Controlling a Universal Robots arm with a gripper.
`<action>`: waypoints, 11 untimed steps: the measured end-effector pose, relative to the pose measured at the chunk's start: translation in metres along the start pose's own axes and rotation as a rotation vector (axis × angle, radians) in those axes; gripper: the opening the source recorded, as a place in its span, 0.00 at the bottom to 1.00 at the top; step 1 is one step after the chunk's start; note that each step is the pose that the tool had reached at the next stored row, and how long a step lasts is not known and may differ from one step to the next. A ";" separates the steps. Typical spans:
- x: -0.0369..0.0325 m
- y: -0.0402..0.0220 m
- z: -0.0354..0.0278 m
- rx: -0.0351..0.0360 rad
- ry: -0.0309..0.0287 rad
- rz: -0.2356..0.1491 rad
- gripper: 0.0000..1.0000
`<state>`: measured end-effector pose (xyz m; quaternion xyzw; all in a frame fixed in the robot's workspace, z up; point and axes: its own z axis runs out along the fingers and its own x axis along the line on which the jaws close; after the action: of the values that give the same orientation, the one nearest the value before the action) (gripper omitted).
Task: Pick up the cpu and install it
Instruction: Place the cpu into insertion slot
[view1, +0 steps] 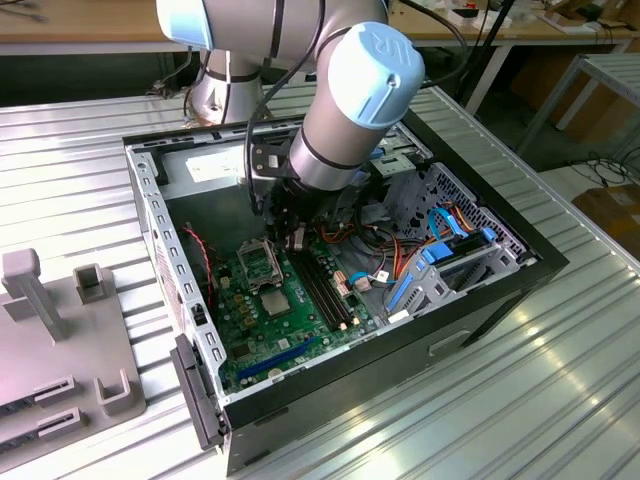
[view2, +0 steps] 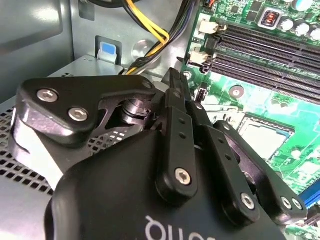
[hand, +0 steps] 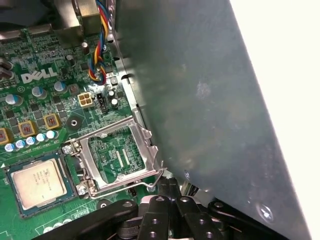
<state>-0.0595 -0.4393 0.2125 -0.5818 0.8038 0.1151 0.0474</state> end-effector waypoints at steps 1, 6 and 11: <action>-0.0001 0.0001 -0.0003 0.0017 0.0055 0.000 0.11; -0.0002 0.0001 -0.0011 0.0122 0.0381 0.002 0.11; -0.0012 0.0008 -0.0061 0.0144 0.0452 0.003 0.11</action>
<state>-0.0596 -0.4394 0.2188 -0.5827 0.8063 0.0962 0.0333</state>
